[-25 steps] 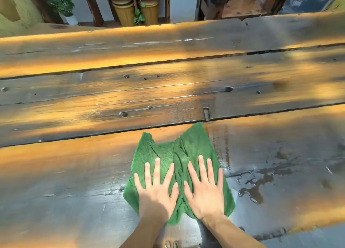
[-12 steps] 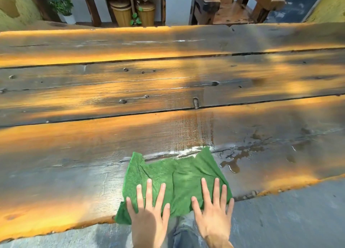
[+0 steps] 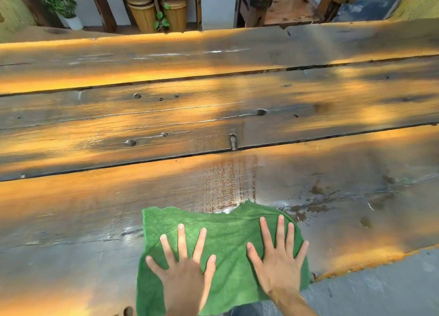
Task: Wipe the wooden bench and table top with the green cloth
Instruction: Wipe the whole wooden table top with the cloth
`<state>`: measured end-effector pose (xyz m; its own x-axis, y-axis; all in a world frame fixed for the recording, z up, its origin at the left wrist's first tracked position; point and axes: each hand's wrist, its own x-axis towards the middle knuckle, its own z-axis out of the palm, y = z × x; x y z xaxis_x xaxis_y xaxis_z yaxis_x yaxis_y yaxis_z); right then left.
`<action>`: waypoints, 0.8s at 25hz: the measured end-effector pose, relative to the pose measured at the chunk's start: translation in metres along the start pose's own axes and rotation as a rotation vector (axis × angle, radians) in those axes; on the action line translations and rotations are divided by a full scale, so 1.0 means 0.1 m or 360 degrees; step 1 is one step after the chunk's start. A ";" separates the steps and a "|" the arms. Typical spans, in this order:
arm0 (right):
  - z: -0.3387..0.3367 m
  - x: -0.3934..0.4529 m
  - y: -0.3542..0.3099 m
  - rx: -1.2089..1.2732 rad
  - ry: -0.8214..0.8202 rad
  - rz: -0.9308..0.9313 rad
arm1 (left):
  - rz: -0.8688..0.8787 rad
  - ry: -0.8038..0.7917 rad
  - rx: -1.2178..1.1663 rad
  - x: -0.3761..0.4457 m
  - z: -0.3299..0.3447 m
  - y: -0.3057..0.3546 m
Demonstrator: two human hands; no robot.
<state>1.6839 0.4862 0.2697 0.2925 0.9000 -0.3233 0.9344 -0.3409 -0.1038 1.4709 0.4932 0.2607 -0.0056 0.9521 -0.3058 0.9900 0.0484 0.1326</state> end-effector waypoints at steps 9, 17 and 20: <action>-0.44 1.55 0.02 -0.0059 0.0244 -0.0276 | 0.0066 0.0019 0.0132 1.43 -0.34 0.61; -0.91 3.11 -0.24 -0.0026 0.0299 -0.0306 | -0.0086 0.0152 0.0216 2.89 -0.71 1.05; -1.07 3.57 -0.35 -0.0036 0.0217 -0.0313 | -0.0085 0.0153 0.0233 3.29 -0.82 1.13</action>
<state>1.7776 0.8483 0.2587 0.1277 0.9774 -0.1686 0.9799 -0.1506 -0.1307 1.5690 0.8370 0.2527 -0.0654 0.9741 -0.2163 0.9978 0.0620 -0.0225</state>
